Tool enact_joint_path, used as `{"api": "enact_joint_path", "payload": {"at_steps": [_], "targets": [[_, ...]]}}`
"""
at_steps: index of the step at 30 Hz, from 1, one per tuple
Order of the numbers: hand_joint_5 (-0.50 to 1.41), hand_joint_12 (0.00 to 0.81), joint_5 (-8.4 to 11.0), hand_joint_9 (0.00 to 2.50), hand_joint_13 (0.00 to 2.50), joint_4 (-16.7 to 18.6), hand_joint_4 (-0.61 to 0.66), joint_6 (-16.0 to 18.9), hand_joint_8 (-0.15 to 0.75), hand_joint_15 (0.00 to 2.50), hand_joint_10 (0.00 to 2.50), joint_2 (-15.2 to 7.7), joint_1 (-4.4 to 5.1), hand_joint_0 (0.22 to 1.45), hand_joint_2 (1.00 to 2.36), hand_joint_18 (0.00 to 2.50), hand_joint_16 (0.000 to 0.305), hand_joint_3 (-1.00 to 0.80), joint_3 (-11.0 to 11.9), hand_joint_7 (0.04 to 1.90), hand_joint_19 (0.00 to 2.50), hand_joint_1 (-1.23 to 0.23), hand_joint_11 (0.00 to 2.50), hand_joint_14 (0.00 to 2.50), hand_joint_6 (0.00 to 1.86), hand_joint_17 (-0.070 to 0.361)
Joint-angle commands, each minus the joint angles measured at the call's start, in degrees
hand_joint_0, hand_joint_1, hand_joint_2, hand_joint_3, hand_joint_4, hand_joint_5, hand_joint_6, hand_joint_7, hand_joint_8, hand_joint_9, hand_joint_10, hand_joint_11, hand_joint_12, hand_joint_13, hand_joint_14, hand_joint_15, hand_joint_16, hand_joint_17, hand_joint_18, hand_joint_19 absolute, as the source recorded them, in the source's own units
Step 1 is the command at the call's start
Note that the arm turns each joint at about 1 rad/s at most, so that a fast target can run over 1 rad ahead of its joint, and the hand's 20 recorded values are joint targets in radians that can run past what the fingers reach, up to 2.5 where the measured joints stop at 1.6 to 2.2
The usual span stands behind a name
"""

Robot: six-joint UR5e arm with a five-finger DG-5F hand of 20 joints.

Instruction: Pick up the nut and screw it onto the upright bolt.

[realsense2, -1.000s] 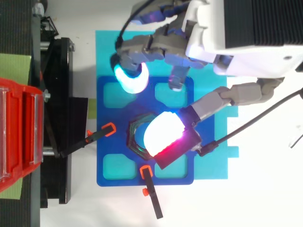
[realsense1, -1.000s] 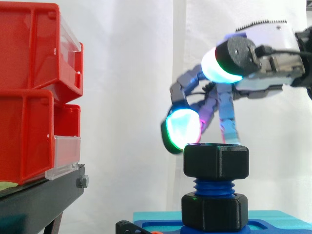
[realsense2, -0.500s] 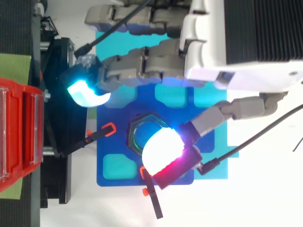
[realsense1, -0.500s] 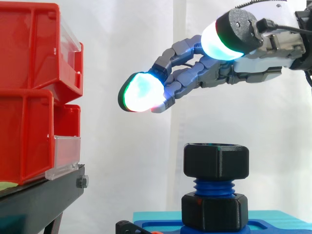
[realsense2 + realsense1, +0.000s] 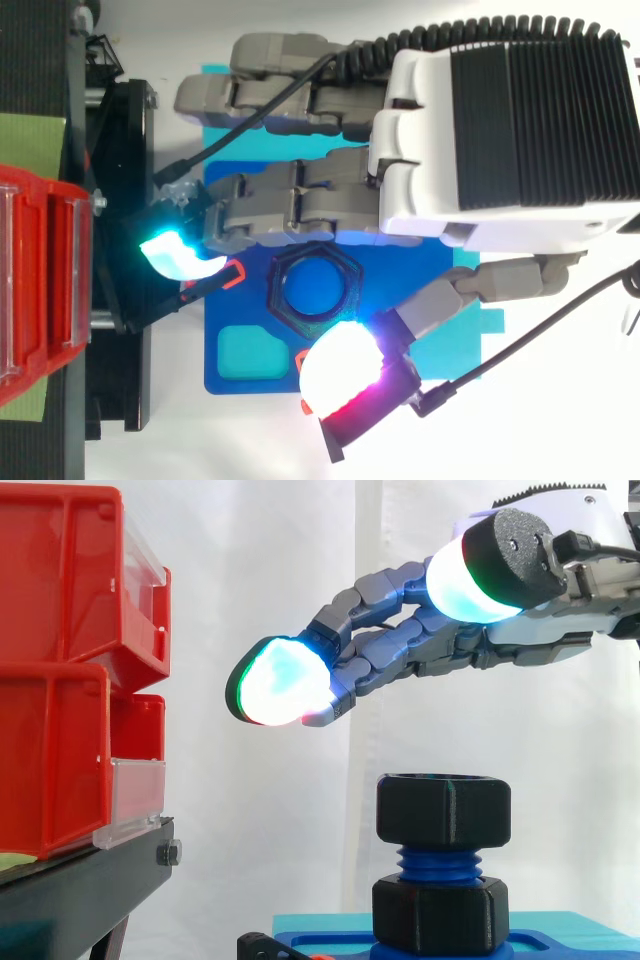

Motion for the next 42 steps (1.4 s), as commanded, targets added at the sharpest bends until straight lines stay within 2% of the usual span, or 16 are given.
{"api": "enact_joint_path", "payload": {"at_steps": [1,7,12,22,27,30,31,35,42], "targets": [[-0.19,0.180,-0.18,0.14,0.02,-0.51,0.09,-0.04,0.023,0.00,0.00,-0.01,0.12,0.44,1.00,0.00,0.029,-0.50,-0.02,0.52,0.00,-0.24,0.00,0.00,0.50,0.065],[-0.19,0.159,-0.10,0.16,0.01,-3.23,0.08,0.04,0.020,0.00,0.00,-0.01,0.30,0.44,1.00,0.00,0.027,-0.50,-0.11,0.52,0.00,-0.26,0.00,0.00,0.50,0.061],[-0.19,0.159,-0.27,0.18,0.02,-3.59,0.10,0.04,0.018,0.00,0.00,-0.01,0.21,0.44,1.00,0.00,0.026,-0.50,-0.90,0.53,0.00,-0.26,0.00,0.00,0.50,0.059],[-0.16,0.156,-0.27,0.24,0.06,-4.73,0.14,0.04,0.030,0.00,0.00,0.08,0.30,0.45,1.00,0.00,0.023,-0.50,-0.90,0.59,0.00,-0.26,0.00,0.00,0.50,0.052],[-0.15,0.144,-0.36,0.26,0.02,-7.19,0.15,-0.04,0.023,0.00,0.00,0.08,0.30,0.45,1.00,0.00,0.022,-0.50,-0.90,0.61,0.00,-0.28,0.00,0.00,0.50,0.048],[-0.14,0.140,-0.36,0.29,0.03,-7.54,0.18,0.04,0.025,0.00,0.00,-0.01,0.12,0.45,1.00,0.00,0.021,-0.50,-0.90,0.67,0.00,-0.28,0.00,0.00,0.50,0.047],[-0.13,0.138,-0.36,0.28,0.03,-7.54,0.20,0.04,0.035,0.00,0.00,0.08,0.04,0.45,1.00,0.00,0.020,-0.50,-0.90,0.79,0.00,-0.28,0.00,0.00,0.50,0.046],[-0.12,0.138,-0.45,0.26,0.04,-7.54,0.22,0.13,0.058,0.00,0.00,-0.01,0.04,0.45,1.00,0.00,0.019,-0.50,-0.90,0.94,0.00,-0.28,0.00,0.00,0.50,0.042],[-0.11,0.144,-0.36,0.27,0.07,-7.54,0.20,0.13,0.109,0.00,0.00,-0.01,-0.14,0.46,1.00,0.00,0.017,-0.50,-0.90,1.13,0.00,-0.29,0.00,0.00,0.50,0.038]]}}
